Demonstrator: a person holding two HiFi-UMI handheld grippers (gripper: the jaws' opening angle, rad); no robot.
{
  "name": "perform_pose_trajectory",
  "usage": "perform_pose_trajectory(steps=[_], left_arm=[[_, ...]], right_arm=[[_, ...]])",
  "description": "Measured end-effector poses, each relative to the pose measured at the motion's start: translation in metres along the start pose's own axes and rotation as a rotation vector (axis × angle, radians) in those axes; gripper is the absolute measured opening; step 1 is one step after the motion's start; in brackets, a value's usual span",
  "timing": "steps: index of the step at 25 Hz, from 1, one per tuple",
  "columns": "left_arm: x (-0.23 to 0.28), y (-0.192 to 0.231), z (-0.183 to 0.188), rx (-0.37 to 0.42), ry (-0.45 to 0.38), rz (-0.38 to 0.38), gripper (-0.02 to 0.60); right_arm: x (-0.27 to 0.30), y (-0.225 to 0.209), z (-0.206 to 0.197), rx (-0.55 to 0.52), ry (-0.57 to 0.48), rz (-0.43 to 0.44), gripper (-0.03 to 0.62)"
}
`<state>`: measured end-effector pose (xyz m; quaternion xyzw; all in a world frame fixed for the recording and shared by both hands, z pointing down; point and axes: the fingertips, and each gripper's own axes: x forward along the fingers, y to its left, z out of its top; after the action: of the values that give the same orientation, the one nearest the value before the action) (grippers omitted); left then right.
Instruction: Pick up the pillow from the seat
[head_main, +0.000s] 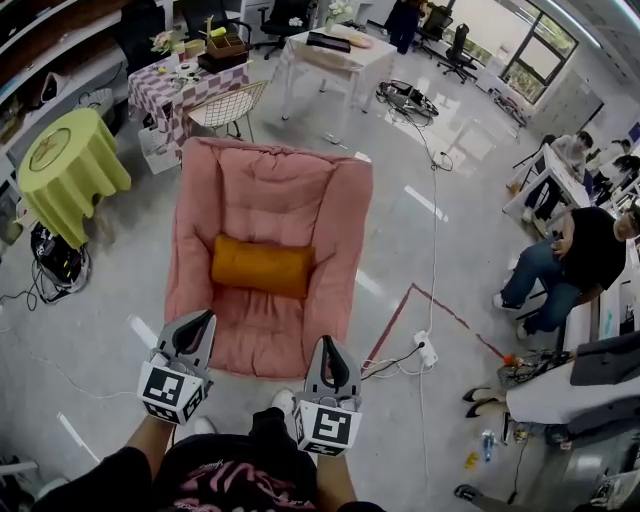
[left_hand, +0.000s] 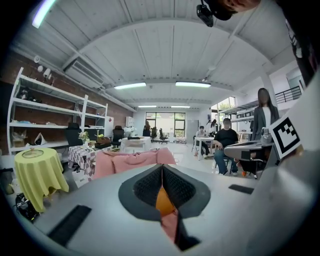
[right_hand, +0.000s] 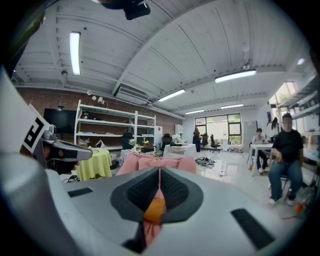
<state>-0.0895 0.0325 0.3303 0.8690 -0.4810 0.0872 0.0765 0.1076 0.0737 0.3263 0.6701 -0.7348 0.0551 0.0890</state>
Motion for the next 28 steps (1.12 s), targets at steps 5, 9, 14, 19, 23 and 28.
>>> perform_pose_trajectory(steps=[5,9,14,19,23,28], left_arm=[[0.032,-0.018,0.009,0.0,-0.001,0.026,0.011],[0.048,-0.034,0.014,0.002,0.002,0.053,0.011],[0.059,-0.046,0.019,0.005,0.001,0.083,0.011],[0.057,-0.043,0.022,-0.001,0.004,0.113,0.011],[0.054,-0.038,0.022,-0.006,0.003,0.122,0.011],[0.05,-0.024,0.022,-0.005,-0.009,0.12,0.011]], right_arm=[[0.016,-0.034,0.003,-0.002,-0.004,0.027,0.021],[0.025,-0.057,0.003,-0.003,-0.005,0.058,0.021],[0.034,-0.075,0.001,0.004,-0.006,0.086,0.021],[0.04,-0.075,0.004,0.003,-0.004,0.111,0.021],[0.041,-0.073,0.006,0.002,-0.002,0.116,0.021],[0.046,-0.062,0.01,-0.002,-0.014,0.106,0.021]])
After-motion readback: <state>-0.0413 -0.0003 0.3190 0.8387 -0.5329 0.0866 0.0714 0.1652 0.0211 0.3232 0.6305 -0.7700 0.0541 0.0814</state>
